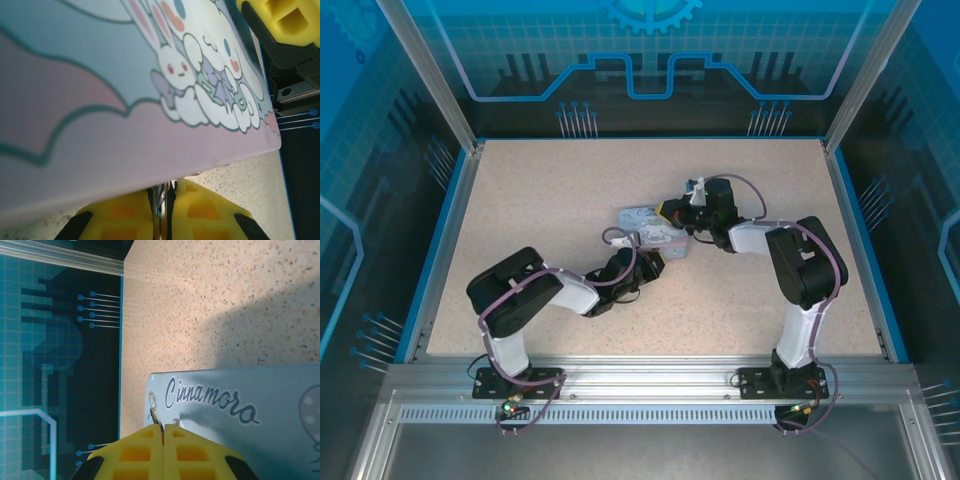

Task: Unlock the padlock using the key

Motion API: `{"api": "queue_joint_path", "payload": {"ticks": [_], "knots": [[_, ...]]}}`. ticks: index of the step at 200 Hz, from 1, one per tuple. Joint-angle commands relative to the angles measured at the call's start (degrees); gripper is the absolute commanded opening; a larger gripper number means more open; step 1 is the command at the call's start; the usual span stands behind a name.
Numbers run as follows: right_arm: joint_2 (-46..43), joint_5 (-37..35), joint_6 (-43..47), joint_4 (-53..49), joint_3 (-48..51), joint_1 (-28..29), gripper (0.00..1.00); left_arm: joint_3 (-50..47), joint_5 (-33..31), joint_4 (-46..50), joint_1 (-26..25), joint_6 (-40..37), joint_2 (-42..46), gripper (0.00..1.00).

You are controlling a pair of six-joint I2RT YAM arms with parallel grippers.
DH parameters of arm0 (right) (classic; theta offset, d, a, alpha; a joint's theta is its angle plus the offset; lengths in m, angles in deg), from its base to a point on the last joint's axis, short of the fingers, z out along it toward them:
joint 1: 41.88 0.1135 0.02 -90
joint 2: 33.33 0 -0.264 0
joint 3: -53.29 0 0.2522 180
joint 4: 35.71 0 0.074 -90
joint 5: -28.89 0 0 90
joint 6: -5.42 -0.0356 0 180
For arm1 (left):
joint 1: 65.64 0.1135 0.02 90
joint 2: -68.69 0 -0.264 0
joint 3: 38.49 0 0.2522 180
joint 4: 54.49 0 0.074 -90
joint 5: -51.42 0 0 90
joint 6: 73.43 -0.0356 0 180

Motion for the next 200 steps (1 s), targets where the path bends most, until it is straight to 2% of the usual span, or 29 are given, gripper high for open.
{"api": "queue_joint_path", "payload": {"ticks": [1, 35, 83, 131, 200], "knots": [[0.7, 2.0, -0.1, -0.4, -2.4, -0.7, 0.00, 1.0, 6.9, 3.3, 1.8, 0.9, 3.6, 0.00], [-2.9, 2.7, -0.3, -0.3, -2.6, -2.0, 0.00, 2.8, 10.2, 9.0, 2.7, 0.8, 5.0, 0.00], [-13.3, 3.6, 1.2, -3.4, 0.6, -4.5, 0.00, 4.2, 13.5, 14.1, 4.1, 3.2, 5.4, 0.00], [-27.3, 3.5, 4.4, -6.0, 14.1, -4.4, 0.00, 6.7, 17.1, 19.3, 5.5, 3.3, 7.0, 0.00], [-46.6, 1.6, 7.4, -11.4, 32.1, -2.4, 0.00, 7.3, 21.2, 17.8, 7.6, 8.4, 7.7, 0.00]]}}
